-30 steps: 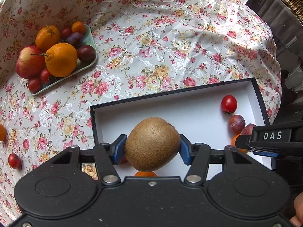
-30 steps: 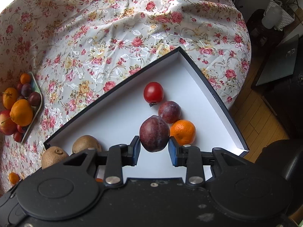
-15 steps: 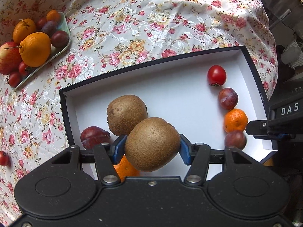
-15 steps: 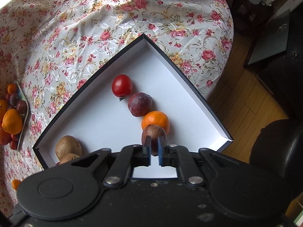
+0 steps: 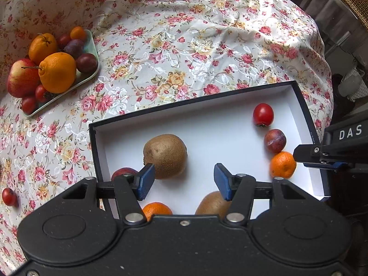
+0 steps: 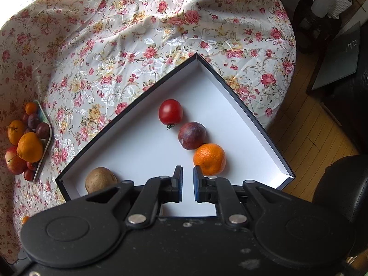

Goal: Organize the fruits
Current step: 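Withdraw both open tools from the box toward the remaining fruit, then move the right tool onto a red tomato while the left tool approaches a tangerine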

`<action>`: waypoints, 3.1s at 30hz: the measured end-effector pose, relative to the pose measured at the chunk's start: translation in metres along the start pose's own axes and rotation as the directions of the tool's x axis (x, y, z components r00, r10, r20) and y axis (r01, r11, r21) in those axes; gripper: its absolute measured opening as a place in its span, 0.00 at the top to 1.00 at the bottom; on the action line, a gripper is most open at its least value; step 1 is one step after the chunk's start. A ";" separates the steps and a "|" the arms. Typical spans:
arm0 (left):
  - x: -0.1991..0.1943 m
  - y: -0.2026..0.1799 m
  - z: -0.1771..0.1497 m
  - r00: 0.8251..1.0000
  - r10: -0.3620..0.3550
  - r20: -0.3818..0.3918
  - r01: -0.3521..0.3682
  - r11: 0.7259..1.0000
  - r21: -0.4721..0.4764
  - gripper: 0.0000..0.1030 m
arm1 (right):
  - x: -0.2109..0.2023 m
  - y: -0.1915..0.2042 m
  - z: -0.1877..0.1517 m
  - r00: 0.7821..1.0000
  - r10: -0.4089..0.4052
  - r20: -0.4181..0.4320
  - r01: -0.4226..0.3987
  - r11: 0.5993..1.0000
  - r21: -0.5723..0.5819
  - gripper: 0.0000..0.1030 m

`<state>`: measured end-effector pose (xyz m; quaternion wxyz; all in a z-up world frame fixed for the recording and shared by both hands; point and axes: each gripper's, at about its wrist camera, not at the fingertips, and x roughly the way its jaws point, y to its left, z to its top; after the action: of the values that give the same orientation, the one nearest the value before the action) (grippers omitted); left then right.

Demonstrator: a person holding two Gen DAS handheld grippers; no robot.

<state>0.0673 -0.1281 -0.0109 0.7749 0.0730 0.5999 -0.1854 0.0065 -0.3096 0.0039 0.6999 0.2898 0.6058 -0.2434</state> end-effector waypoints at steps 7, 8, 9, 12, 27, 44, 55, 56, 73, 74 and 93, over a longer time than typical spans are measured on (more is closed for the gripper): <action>-0.011 0.023 0.003 0.996 0.063 0.062 -0.059 0.997 -0.057 0.41 | -0.034 0.026 -0.007 0.986 0.037 0.162 -0.020 0.994 -0.107 0.84; -0.014 0.027 0.003 0.995 0.074 0.074 -0.069 0.995 -0.065 0.41 | -0.038 0.032 -0.010 0.984 0.035 0.176 -0.011 0.991 -0.132 0.81; -0.017 0.031 0.004 0.993 0.085 0.085 -0.079 0.994 -0.075 0.41 | -0.040 0.039 -0.012 0.982 0.035 0.184 -0.006 0.987 -0.158 0.80; -0.024 0.046 0.005 0.986 0.120 0.113 -0.108 0.988 -0.107 0.41 | -0.039 0.060 -0.018 0.986 0.037 0.164 0.002 0.973 -0.231 0.80; -0.038 0.137 -0.003 0.971 0.221 0.096 -0.189 0.945 -0.265 0.41 | -0.028 0.140 -0.056 0.990 0.098 0.105 -0.047 0.913 -0.404 0.80; -0.056 0.215 -0.020 0.965 0.253 0.070 -0.204 0.892 -0.404 0.41 | -0.028 0.185 -0.105 0.896 0.292 0.336 -0.209 0.942 -0.262 0.78; -0.067 0.249 -0.032 0.951 0.300 0.076 -0.236 0.861 -0.450 0.41 | 0.010 0.211 -0.104 0.926 0.366 0.090 -0.353 0.926 -0.133 0.74; -0.069 0.253 -0.034 0.950 0.302 0.075 -0.237 0.858 -0.456 0.41 | 0.011 0.218 -0.108 0.933 0.348 0.086 -0.331 0.929 -0.166 0.74; -0.087 0.316 -0.060 0.932 0.359 0.060 -0.269 0.791 -0.549 0.41 | 0.001 0.323 -0.176 0.946 0.308 0.100 -0.172 0.739 -0.652 0.62; -0.088 0.320 -0.062 0.931 0.360 0.059 -0.269 0.786 -0.557 0.41 | 0.003 0.327 -0.180 0.949 0.302 0.092 -0.169 0.731 -0.661 0.61; -0.096 0.351 -0.083 0.927 0.371 0.057 -0.268 0.762 -0.590 0.41 | 0.046 0.352 -0.206 0.950 0.308 -0.050 -0.275 0.752 -0.600 0.65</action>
<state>0.1032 0.2421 0.0201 0.8292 -0.0774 0.5374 0.1330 0.1116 0.0865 -0.0223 0.8000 0.1379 0.5803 0.0653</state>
